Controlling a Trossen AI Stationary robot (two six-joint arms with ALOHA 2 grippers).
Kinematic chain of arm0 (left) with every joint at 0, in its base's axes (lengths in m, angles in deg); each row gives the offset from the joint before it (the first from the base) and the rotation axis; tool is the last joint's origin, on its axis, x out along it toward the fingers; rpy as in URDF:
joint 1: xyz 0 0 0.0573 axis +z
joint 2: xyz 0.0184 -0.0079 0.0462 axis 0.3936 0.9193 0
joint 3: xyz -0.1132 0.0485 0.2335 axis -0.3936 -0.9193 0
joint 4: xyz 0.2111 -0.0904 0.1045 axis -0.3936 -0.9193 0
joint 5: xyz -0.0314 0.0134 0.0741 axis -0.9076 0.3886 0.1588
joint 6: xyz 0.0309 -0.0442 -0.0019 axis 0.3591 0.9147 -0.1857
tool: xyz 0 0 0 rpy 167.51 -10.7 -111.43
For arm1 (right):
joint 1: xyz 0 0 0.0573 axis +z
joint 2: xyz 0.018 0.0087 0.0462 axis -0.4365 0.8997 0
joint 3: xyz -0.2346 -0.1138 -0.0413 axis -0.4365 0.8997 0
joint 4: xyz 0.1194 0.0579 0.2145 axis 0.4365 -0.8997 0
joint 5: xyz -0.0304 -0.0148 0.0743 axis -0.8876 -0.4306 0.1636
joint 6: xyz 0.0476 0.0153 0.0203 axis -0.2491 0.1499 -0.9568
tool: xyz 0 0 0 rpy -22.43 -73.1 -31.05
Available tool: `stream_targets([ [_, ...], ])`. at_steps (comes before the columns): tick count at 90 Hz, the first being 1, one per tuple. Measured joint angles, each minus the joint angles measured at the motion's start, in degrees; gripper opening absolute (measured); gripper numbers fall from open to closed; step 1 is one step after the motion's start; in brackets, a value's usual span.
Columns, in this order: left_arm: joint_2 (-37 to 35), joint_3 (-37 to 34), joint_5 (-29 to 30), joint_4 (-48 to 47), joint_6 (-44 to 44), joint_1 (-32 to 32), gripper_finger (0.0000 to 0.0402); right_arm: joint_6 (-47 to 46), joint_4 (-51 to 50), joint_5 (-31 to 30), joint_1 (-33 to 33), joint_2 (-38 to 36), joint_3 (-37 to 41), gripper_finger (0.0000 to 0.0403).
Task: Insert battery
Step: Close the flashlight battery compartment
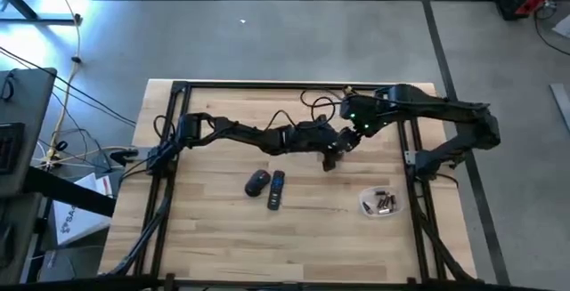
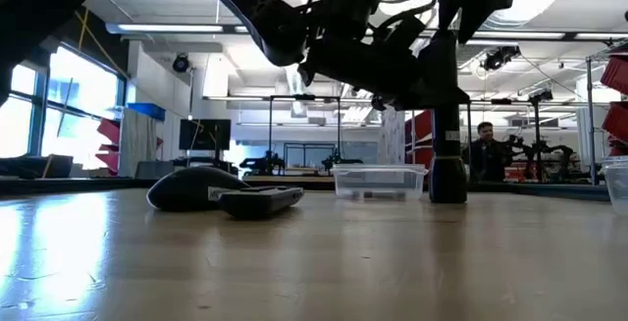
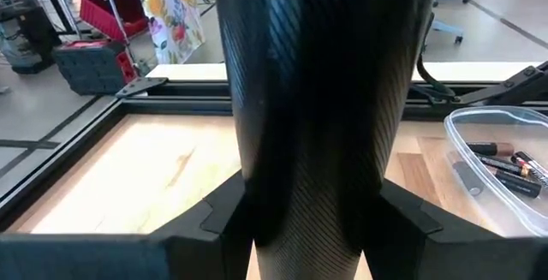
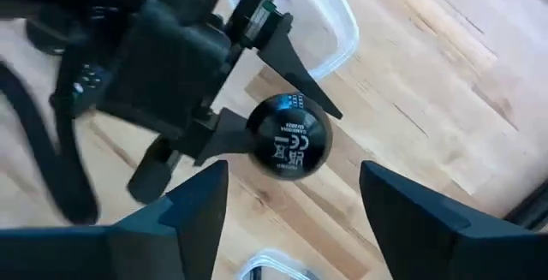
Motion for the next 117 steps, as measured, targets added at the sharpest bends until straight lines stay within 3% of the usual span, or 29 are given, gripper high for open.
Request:
stream_targets([
  [13, 0.0, 0.0, -2.8, -0.3, 0.0, 0.5, 0.0146, 7.3, 0.9, 2.3, 0.0, -2.6, -0.1, 0.0231],
  [38, 0.0, 0.0, -10.5, -1.4, -2.4, 0.3, 0.0146, 40.7, 1.5, 4.4, 0.0, -2.3, -0.2, 0.0231],
  [50, -0.1, 0.0, -13.4, -2.1, -3.5, 0.2, 0.0146, 49.7, 1.4, 5.7, 0.0, -1.5, -0.1, 0.0231],
  [73, -0.1, 0.0, -15.6, -2.7, -5.7, 0.0, 0.0146, 58.8, 1.7, 7.7, 0.0, -0.2, -0.1, 0.0226],
  [117, -0.1, 0.0, -15.4, -2.8, -3.8, 0.2, 0.0146, 67.2, 3.5, 9.6, 0.0, -0.2, -0.2, 0.0140],
])
